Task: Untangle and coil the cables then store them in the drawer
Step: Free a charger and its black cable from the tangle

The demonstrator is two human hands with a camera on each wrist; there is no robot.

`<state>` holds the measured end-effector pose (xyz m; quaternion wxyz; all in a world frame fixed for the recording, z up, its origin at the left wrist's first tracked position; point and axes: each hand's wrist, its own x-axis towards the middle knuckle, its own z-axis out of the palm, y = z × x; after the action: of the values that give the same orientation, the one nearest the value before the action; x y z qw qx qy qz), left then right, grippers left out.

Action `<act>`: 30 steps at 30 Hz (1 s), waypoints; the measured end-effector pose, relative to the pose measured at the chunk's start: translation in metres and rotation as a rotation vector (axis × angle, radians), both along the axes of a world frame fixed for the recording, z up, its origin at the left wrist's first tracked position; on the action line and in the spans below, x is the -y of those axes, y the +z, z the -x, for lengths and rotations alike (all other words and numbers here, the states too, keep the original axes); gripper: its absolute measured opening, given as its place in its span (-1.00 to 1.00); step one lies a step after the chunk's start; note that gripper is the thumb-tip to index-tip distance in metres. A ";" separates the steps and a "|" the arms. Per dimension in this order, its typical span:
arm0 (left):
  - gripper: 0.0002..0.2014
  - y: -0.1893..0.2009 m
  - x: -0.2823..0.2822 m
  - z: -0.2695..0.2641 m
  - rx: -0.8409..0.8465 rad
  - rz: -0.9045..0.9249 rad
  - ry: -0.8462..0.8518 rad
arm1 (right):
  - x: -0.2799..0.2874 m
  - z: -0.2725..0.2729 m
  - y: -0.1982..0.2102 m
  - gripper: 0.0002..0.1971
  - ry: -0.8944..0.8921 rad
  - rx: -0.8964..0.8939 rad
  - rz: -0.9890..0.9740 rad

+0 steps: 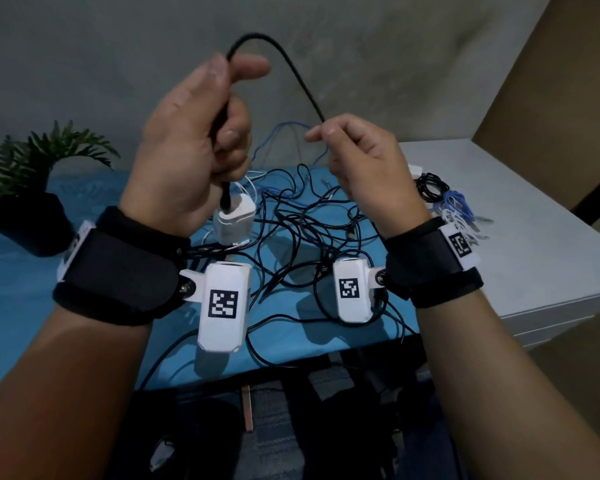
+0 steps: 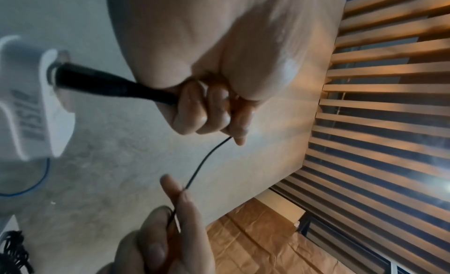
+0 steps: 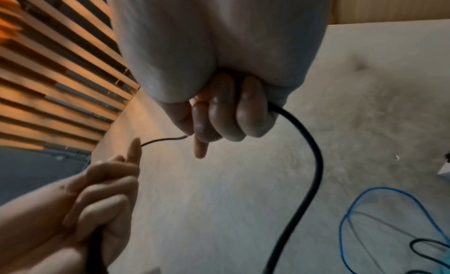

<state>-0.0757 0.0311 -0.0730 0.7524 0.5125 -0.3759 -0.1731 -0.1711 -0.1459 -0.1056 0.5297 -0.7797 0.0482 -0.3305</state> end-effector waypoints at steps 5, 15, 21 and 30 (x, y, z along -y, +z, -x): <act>-0.66 -0.002 0.009 0.015 0.009 -0.022 0.011 | -0.013 -0.001 -0.004 -0.74 0.010 -0.101 0.148; -0.64 -0.001 0.012 0.031 0.046 -0.022 0.054 | -0.036 0.009 -0.005 -0.74 0.163 -0.297 0.443; -0.65 -0.003 0.005 0.026 0.002 -0.016 0.085 | -0.045 0.022 0.011 -0.74 0.238 -0.414 0.483; -0.75 -0.014 0.006 0.021 0.481 -0.378 0.268 | -0.041 0.026 0.026 -0.77 0.319 -0.155 0.245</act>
<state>-0.0970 0.0252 -0.0866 0.5499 0.7140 -0.4332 -0.0133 -0.1972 -0.1044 -0.0800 0.4712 -0.8591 -0.0759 -0.1847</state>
